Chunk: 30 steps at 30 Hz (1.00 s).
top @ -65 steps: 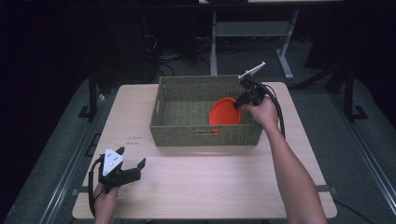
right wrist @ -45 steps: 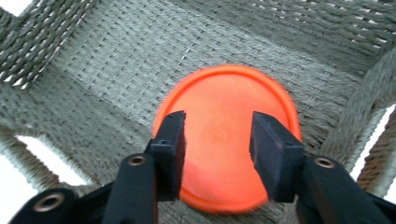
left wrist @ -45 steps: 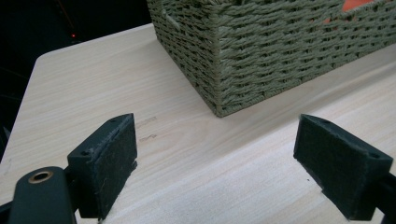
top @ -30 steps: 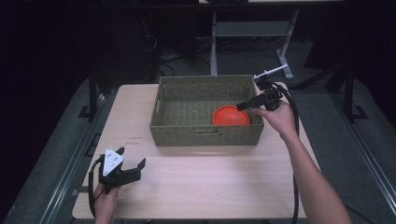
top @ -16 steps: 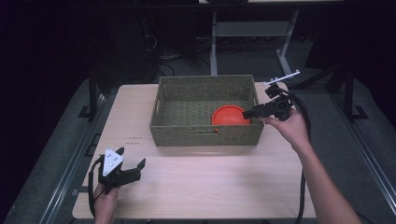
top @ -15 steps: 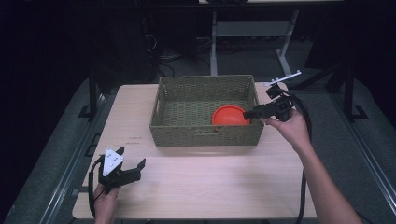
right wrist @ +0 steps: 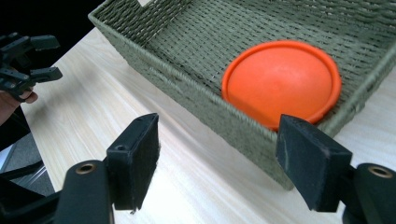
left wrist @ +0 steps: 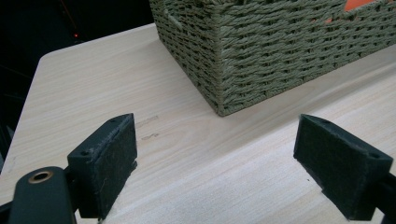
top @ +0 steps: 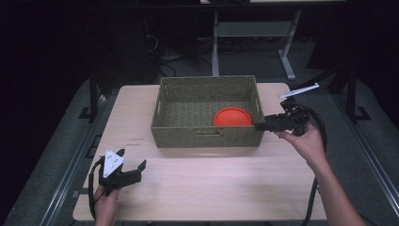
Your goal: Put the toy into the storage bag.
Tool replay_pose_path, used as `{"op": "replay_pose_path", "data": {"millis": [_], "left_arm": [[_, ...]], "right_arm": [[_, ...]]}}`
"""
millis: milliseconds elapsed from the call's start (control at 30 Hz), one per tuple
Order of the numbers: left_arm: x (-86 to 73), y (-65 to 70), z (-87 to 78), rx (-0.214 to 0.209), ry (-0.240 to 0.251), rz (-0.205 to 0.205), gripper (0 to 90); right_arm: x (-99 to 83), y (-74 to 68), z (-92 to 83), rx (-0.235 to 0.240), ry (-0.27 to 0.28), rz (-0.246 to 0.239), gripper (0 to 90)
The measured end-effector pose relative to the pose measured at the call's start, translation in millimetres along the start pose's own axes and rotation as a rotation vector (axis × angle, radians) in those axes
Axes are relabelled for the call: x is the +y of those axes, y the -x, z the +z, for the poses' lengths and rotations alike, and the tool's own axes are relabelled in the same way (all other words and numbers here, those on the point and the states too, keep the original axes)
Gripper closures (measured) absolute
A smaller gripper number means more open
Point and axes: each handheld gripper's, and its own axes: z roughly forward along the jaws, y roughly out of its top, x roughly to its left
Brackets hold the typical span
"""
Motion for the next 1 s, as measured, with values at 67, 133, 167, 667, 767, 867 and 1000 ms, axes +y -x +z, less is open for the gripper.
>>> {"op": "replay_pose_path", "data": {"millis": [67, 133, 167, 667, 767, 867, 1000], "left_arm": [[0.2, 0.2, -0.3, 0.0, -0.001, 0.002, 12.8], [0.2, 0.5, -0.2, 0.0, -0.001, 0.001, 12.8], [0.2, 0.6, -0.1, -0.001, -0.002, 0.0, 12.8], [-0.6, -0.9, -2.1, 0.008, 0.003, -0.006, 12.8], [-0.5, -0.4, -1.3, 0.006, 0.005, -0.003, 12.8], [-0.4, 0.3, -0.9, 0.006, 0.003, -0.002, 12.8], [-0.6, -0.2, -0.1, 0.004, 0.001, -0.001, 12.8]], "right_arm": [[-5.2, -0.2, -2.0, 0.004, 0.008, 0.004, 29.2], [-11.7, -0.5, -5.1, 0.006, 0.013, 0.005, 29.2], [-13.9, -0.5, -6.0, 0.005, 0.014, 0.005, 29.1], [-66.7, -0.4, -14.1, -0.01, 0.061, 0.014, 29.3], [-78.5, -0.5, -12.2, -0.027, 0.079, 0.005, 29.1], [-92.3, -5.3, -9.5, -0.023, 0.14, -0.016, 28.2], [-115.9, -12.9, -3.6, -0.032, 0.263, -0.044, 27.5]]}}
